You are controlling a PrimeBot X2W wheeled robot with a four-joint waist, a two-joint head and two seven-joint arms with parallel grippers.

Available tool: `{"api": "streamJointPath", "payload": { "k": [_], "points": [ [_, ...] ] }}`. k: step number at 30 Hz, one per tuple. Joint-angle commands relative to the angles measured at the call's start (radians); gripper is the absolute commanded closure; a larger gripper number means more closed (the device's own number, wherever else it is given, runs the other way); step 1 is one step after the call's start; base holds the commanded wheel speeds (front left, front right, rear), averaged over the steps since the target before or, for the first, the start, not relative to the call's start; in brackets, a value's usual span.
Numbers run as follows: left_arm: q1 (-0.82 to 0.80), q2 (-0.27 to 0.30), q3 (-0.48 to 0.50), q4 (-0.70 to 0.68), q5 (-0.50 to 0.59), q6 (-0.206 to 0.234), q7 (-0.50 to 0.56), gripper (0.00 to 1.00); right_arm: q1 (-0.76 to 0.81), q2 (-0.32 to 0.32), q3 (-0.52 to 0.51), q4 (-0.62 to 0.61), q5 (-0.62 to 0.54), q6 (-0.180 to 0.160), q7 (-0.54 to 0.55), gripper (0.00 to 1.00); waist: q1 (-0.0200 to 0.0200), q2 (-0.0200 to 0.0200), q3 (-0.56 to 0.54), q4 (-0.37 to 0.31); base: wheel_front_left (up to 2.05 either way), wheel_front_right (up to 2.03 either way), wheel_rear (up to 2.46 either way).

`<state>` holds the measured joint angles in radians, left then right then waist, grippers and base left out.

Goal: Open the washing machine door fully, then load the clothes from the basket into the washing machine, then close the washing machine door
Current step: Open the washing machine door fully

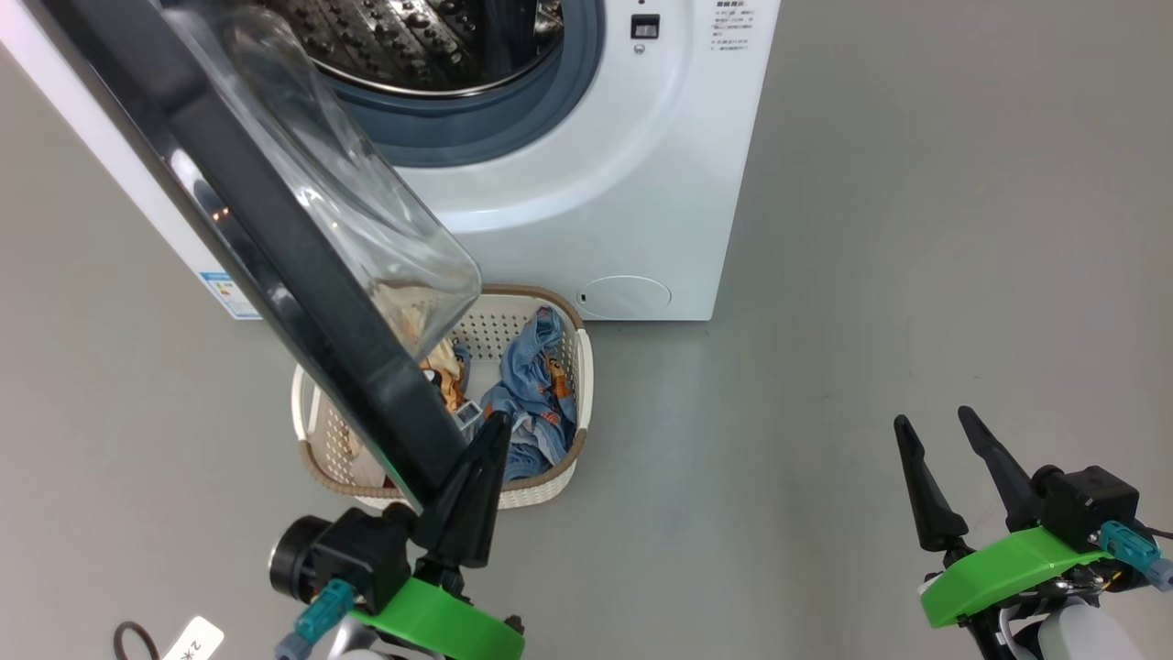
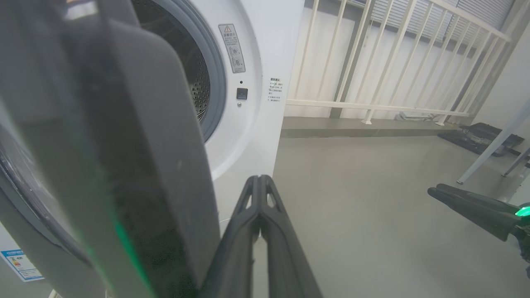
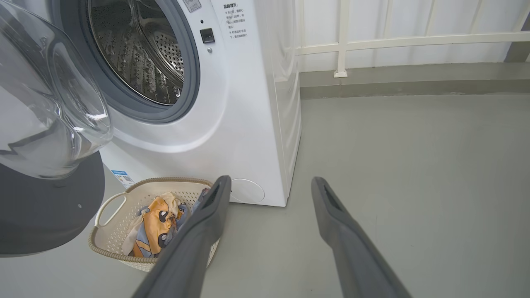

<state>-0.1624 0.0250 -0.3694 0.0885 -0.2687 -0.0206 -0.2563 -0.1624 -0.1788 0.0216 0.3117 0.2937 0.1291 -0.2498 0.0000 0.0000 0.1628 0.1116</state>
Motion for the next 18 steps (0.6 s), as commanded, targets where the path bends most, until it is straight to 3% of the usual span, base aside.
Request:
{"api": "streamJointPath", "payload": {
  "k": [1, 18],
  "points": [
    [-0.016, 0.025, 0.076, -0.012, -0.006, 0.026, -0.006, 1.0, -0.013, -0.004, 0.024, -0.019, 0.007, 0.002, -0.012, 0.0, 0.0, 0.0, -0.001, 0.002, 0.0, 0.0, 0.0],
    [0.023, 0.025, 0.08, -0.054, -0.019, 0.066, -0.006, 1.0, 0.001, 0.006, 0.029, -0.01, 0.012, 0.002, -0.012, 0.0, 0.0, 0.0, -0.021, 0.033, 0.0, 0.0, 0.0]
  ]
}}
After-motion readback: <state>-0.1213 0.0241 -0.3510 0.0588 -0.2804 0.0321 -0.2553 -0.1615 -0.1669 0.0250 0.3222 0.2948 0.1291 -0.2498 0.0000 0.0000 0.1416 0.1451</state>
